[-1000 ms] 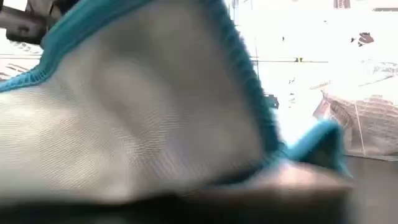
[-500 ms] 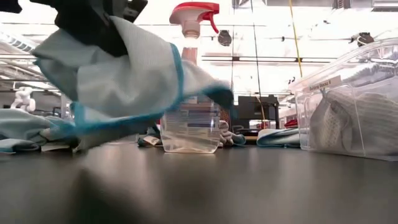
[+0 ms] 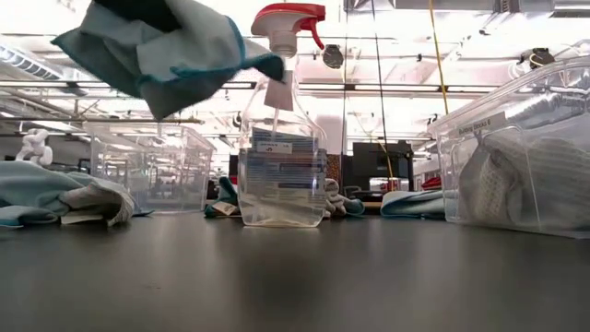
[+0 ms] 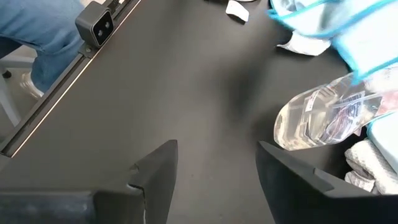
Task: Sort microfiber towel by color & place in baskets
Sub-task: Put the bottom blue towel into the left transparent bin
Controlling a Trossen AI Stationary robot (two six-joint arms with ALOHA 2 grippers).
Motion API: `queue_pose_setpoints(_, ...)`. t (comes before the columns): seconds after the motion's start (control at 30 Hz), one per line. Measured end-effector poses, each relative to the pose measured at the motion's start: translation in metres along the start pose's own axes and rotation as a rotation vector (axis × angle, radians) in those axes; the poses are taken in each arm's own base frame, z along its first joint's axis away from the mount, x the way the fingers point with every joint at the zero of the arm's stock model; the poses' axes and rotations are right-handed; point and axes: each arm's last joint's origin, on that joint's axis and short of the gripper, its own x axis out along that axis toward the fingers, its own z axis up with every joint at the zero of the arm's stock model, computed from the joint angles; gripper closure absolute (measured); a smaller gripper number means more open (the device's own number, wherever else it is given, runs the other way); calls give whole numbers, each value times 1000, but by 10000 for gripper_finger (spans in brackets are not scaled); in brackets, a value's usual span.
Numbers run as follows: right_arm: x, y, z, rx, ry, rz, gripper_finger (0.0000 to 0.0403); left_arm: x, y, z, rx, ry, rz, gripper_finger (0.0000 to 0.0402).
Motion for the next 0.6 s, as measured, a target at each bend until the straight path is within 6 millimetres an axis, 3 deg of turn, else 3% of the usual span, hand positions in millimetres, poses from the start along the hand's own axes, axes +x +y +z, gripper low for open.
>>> queue_pose_setpoints(0.3,0,0,0,-1,1,0,195,-29,34,-38,-94,121,215,384)
queue_pose_setpoints(0.6,0,0,0,-17,0,-4,195,-45,64,-76,-282,254,447,383)
